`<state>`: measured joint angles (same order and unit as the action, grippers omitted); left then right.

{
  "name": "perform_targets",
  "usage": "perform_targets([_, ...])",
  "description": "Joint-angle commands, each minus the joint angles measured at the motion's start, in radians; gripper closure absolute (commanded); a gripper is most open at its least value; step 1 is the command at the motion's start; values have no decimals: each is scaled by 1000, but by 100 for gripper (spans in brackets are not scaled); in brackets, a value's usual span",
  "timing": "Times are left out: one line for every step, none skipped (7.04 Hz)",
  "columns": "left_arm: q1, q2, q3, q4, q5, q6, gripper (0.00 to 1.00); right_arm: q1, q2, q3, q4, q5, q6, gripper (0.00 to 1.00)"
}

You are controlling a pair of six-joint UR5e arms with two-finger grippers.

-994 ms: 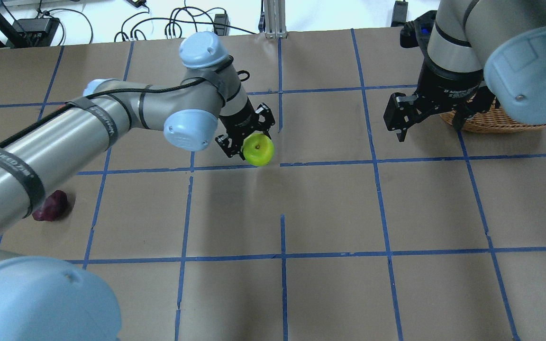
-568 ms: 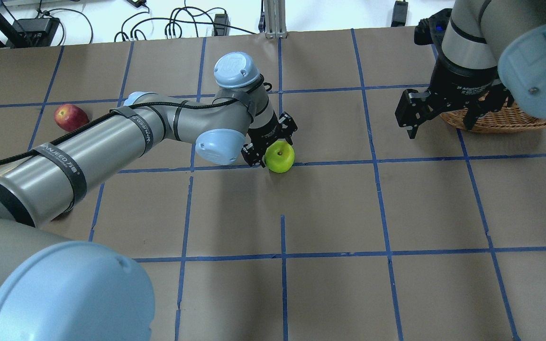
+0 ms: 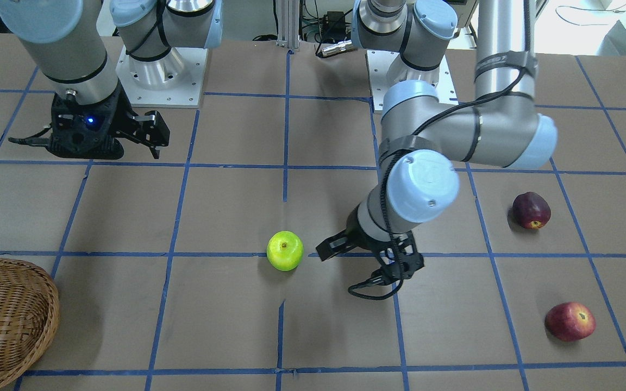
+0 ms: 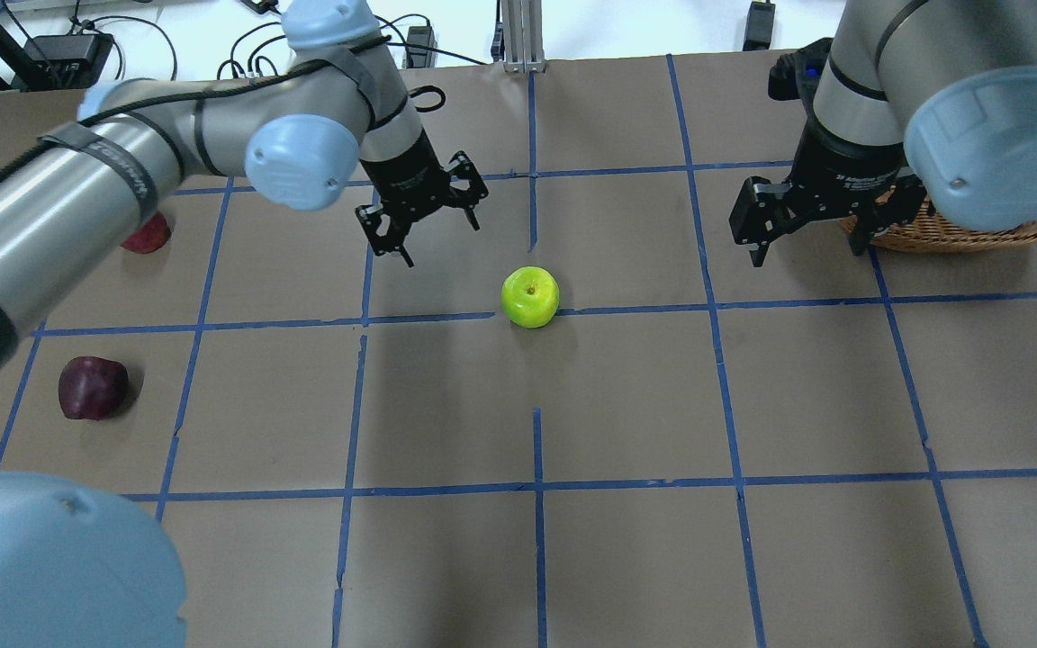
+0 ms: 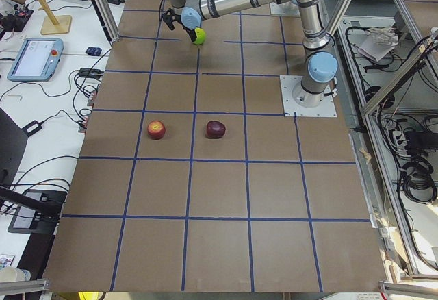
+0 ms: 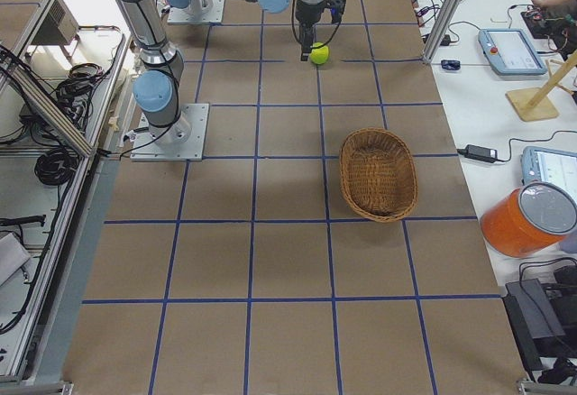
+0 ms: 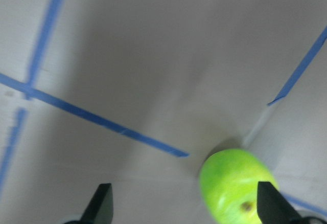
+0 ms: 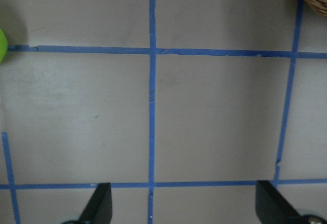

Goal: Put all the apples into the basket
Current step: 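Grasp the green apple with the right gripper while left reaches the dark red apple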

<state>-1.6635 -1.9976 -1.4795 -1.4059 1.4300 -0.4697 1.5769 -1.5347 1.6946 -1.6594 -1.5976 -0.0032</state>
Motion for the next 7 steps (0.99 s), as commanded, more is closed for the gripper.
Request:
perform_targets([158, 104, 9, -197, 177, 425, 0, 97, 97, 5, -145, 123, 164, 0])
perform_targets([250, 132, -10, -186, 254, 607, 0, 174, 146, 1, -225, 128, 252, 0])
perform_targets([340, 140, -22, -183, 286, 760, 0, 222, 203, 0, -305, 134, 352, 0])
perform_targets([435, 137, -30, -167, 285, 887, 0, 268, 259, 0, -362, 130, 383, 0])
perform_targets([520, 126, -62, -116, 285, 1001, 0, 303, 307, 0, -414, 127, 400, 0])
perform_targets([604, 116, -124, -2, 282, 1111, 0, 322, 352, 0, -457, 133, 420, 0])
perform_targets([661, 115, -204, 83, 282, 1188, 0, 330, 394, -10, -505, 137, 446, 0])
